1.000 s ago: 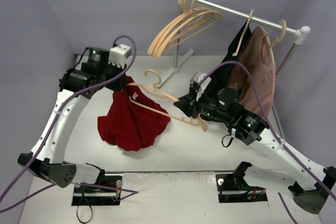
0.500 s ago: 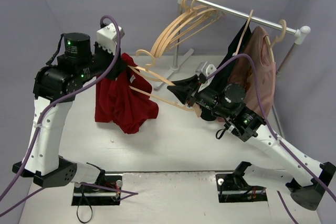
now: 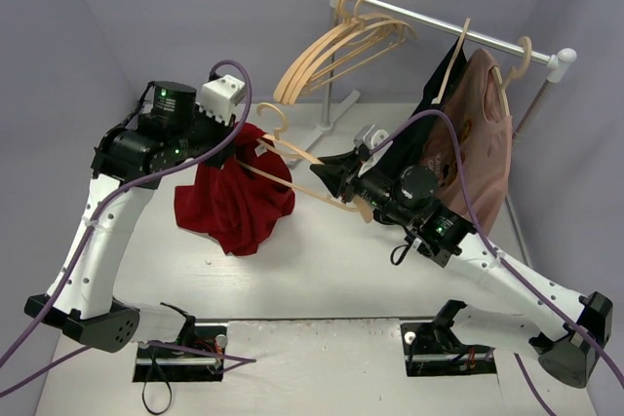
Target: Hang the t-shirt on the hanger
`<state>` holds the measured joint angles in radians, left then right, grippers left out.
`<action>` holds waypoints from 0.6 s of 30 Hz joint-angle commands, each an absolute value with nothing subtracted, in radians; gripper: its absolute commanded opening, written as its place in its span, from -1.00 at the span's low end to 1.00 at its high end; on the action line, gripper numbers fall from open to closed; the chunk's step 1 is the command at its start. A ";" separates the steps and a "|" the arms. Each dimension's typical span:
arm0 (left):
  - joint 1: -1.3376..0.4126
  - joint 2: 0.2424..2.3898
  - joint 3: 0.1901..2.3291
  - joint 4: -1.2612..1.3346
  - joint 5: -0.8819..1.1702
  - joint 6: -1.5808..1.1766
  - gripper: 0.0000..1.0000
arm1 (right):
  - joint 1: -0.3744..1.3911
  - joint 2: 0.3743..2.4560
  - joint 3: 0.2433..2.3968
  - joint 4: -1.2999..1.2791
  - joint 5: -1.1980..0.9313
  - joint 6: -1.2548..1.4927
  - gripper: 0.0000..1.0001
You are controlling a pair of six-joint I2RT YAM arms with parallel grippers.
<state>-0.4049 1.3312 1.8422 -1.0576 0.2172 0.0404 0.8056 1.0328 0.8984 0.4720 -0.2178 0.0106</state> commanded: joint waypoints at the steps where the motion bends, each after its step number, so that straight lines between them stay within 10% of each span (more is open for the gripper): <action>1: -0.403 1.258 1.760 -0.959 -0.025 0.011 -1.00 | 0.783 1.013 0.982 0.507 -0.253 -0.056 -1.00; 18: -0.326 1.145 1.561 -0.848 0.009 0.133 -1.00 | 0.774 1.101 1.037 0.449 -0.775 0.121 -1.00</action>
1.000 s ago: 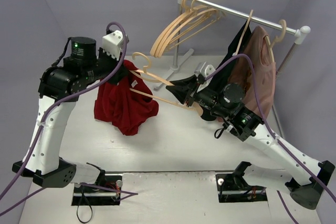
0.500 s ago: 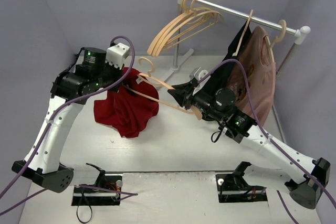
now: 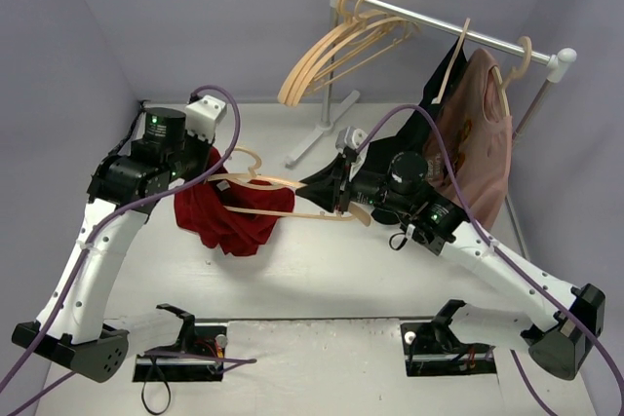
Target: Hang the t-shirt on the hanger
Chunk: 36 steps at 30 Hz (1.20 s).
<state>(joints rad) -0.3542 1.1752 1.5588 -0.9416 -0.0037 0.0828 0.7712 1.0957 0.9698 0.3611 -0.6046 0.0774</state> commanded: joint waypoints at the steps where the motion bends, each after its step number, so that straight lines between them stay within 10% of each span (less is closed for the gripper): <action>1: -0.315 1.140 1.554 -0.848 0.036 0.146 -1.00 | 0.773 1.103 1.037 0.448 -0.782 0.121 -1.00; 20: -0.320 1.392 2.039 -0.790 0.536 0.156 -1.00 | 0.577 1.021 1.082 0.638 -0.281 0.076 -1.00; 36: -0.301 1.177 1.480 -0.509 0.289 0.138 -1.00 | 0.590 0.916 0.956 0.385 -0.631 0.208 -1.00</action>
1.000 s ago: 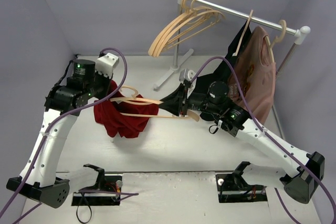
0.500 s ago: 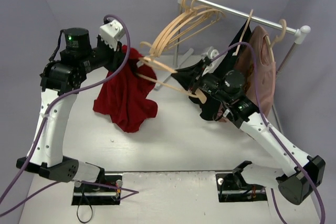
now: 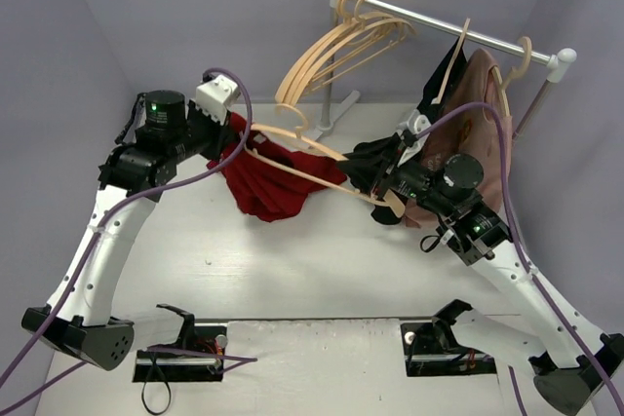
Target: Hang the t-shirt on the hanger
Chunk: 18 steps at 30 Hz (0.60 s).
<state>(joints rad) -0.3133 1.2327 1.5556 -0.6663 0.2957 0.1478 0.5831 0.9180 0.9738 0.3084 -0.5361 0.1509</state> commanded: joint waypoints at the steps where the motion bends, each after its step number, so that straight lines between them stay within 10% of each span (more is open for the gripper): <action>1: -0.300 1.169 1.462 -0.504 0.299 0.139 -1.00 | 0.591 0.926 0.947 0.387 -0.643 0.211 -1.00; 18: -0.214 1.165 1.437 -0.551 0.590 0.217 -1.00 | 0.601 1.141 0.971 0.728 -0.831 0.343 -1.00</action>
<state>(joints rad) -0.2140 1.1673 1.3445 -0.6050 0.4322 0.1856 0.5907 1.1125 0.8934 0.4962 -0.7440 0.3017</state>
